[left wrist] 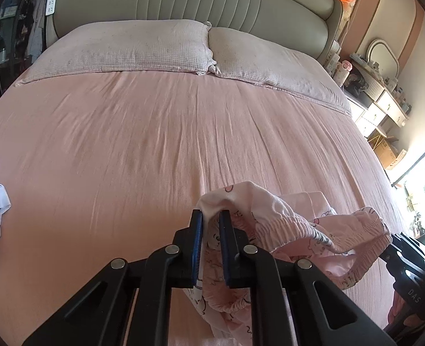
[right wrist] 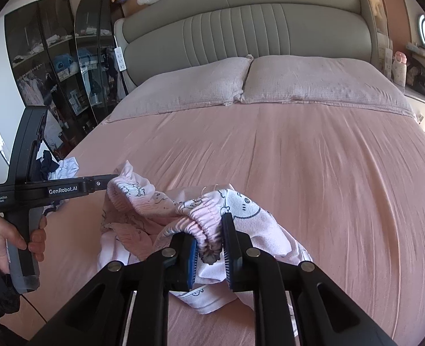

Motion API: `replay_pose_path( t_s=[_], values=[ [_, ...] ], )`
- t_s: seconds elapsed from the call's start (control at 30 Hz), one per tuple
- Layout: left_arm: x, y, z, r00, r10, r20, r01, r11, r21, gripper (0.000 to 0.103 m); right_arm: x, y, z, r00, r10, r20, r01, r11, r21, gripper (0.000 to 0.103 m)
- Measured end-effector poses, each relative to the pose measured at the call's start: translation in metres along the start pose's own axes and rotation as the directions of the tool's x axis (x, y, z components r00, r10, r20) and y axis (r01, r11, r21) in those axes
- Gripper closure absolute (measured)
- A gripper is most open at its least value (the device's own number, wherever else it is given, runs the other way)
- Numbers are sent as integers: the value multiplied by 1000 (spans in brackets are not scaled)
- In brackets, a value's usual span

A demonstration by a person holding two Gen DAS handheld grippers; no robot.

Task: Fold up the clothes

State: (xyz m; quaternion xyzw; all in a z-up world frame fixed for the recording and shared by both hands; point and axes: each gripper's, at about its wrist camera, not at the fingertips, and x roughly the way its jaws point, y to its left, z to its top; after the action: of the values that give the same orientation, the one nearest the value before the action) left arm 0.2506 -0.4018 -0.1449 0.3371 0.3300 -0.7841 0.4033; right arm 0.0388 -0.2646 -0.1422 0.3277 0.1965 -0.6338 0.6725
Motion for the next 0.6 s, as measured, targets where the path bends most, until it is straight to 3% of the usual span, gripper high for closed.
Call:
replay_pose_path(
  t_s=[0.03,0.07,0.1,0.3,0.53,0.57,0.6],
  values=[
    [4,1,0,1000,-4,-13,4,1000,-6,93,2,-1,-1,1000,-11,-9,11,1000,-5,62],
    [9,1,-1,1000,-8,-25,8,1000,-11,93,3,-1,-3,1000,-26,-17,25,1000,-14,38],
    [12,2,-2,999,-11,-36,10,1000,-13,93,4,-1,-5,999,-35,-16,35,999,-27,29],
    [18,0,-4,998,-20,-59,20,1000,12,93,12,5,-12,989,-147,10,147,976,-162,29],
    [20,1,-2,996,-65,-69,68,997,44,92,25,42,-21,960,-249,128,280,853,-440,30],
    [22,4,-1,994,-78,-75,81,996,28,91,27,46,-22,958,-251,136,285,838,-466,39],
    [23,8,-1,992,-95,-82,96,995,9,91,29,50,-22,954,-266,140,300,824,-480,58]
  ],
)
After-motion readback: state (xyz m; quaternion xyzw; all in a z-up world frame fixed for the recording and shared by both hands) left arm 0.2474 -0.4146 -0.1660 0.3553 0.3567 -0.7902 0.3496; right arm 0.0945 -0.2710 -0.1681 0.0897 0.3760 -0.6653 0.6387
